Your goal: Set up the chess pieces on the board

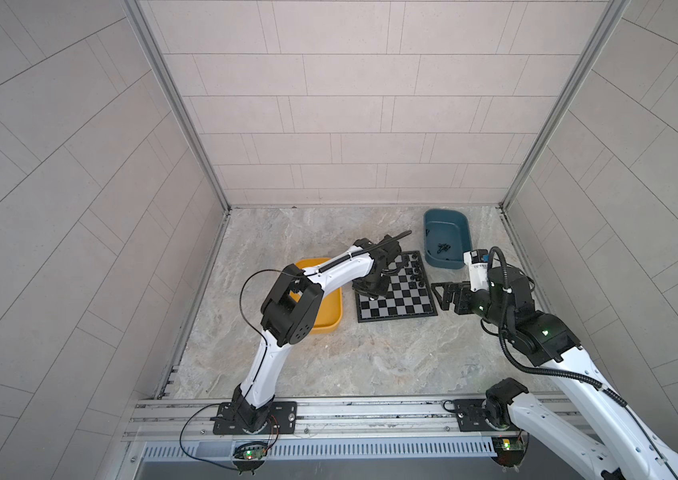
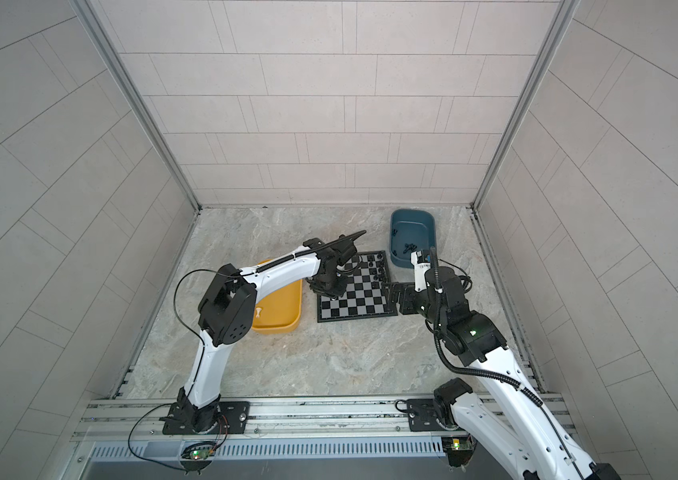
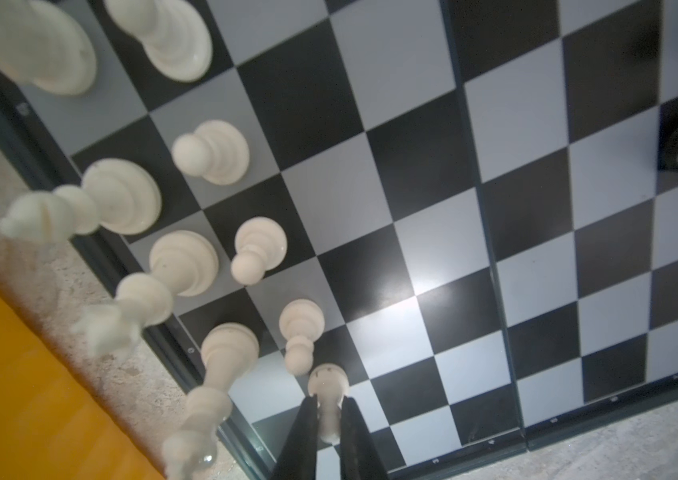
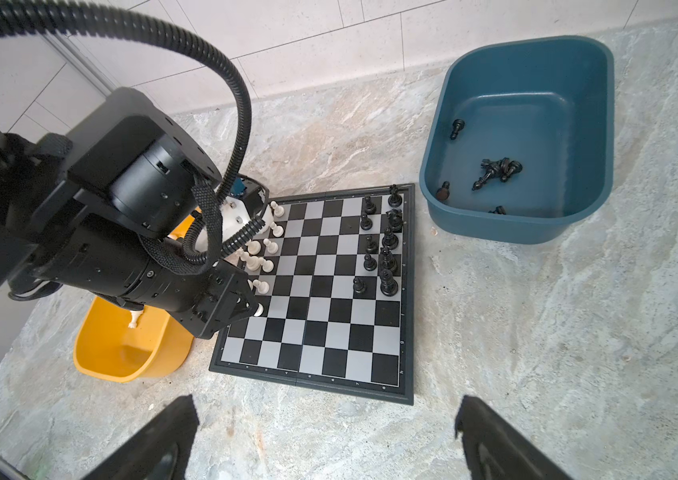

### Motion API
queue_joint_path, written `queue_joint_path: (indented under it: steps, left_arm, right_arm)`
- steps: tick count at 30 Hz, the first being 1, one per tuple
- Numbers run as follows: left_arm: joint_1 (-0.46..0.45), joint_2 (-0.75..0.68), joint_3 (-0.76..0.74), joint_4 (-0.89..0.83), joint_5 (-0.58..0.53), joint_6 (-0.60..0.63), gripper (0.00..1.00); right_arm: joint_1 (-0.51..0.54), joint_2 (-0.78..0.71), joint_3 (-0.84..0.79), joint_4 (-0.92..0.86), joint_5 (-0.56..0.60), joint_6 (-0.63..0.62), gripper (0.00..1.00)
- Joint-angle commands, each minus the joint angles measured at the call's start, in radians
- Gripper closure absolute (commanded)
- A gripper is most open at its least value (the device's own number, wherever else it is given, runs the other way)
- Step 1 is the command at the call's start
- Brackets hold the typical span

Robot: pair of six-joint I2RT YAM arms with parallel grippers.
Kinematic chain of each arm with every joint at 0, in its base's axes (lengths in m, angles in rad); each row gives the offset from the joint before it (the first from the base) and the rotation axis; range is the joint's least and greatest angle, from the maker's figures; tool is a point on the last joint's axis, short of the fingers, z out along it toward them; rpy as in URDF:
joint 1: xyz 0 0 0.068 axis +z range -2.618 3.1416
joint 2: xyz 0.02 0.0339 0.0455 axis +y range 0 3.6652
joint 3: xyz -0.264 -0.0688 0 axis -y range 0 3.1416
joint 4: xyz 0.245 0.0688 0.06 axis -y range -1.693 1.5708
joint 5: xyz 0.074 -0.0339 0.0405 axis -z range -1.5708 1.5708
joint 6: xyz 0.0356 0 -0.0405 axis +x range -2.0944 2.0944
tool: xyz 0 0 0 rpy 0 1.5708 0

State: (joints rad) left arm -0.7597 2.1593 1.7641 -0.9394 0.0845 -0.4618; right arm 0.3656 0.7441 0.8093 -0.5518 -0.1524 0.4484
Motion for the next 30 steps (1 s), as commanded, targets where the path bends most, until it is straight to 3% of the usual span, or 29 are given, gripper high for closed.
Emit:
queue_joint_path:
  steps: [1,23,30]
  left_arm:
    - [0.000,0.018,0.026,-0.018,-0.023,-0.006,0.83]
    - [0.000,0.048,0.049,-0.010,-0.034,-0.020,0.82]
    - [-0.001,0.006,0.028,0.000,-0.012,-0.017,0.65]
  right_arm:
    - [-0.002,-0.014,-0.009,-0.022,0.010,-0.004,0.01]
    - [-0.004,-0.040,-0.002,-0.052,0.017,0.004,0.01]
    - [-0.004,-0.046,0.003,-0.054,0.021,0.007,0.01]
